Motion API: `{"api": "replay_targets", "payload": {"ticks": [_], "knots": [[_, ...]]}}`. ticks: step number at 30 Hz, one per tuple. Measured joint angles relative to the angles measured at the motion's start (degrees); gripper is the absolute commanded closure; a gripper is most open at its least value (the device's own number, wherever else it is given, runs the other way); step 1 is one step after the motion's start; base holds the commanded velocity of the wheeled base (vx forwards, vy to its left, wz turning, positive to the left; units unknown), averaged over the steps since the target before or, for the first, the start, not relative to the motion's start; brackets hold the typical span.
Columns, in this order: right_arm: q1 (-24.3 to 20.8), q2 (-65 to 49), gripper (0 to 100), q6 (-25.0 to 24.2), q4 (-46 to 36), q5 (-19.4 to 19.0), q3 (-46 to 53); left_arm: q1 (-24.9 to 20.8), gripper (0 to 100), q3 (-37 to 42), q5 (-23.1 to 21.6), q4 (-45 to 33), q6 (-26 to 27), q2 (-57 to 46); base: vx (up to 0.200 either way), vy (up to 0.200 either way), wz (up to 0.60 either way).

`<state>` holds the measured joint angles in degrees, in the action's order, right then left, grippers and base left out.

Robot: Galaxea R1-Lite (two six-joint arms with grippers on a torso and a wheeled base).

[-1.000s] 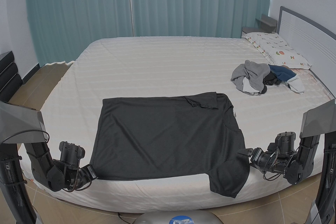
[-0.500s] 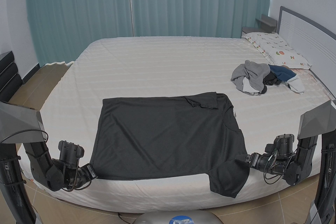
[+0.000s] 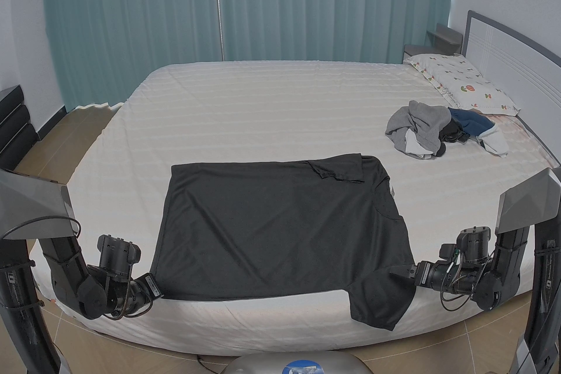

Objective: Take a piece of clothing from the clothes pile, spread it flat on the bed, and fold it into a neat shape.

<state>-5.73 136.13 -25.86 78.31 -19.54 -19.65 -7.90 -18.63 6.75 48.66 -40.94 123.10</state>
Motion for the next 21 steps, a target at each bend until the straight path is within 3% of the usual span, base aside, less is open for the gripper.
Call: {"api": "replay_targets", "payload": {"ticks": [11, 21], "knots": [[2.15, 1.13, 100, 4.95, -0.01, -2.68, -0.07, -0.01, 100, 0.00, -0.02, 0.02, 0.00, 0.13, 0.000, 0.000, 0.00], [4.02, 1.29, 100, 6.27, 0.32, -3.85, 1.18, 0.07, 100, 0.00, 0.00, 0.02, 0.07, 0.13, 0.000, 0.000, 0.00]]}}
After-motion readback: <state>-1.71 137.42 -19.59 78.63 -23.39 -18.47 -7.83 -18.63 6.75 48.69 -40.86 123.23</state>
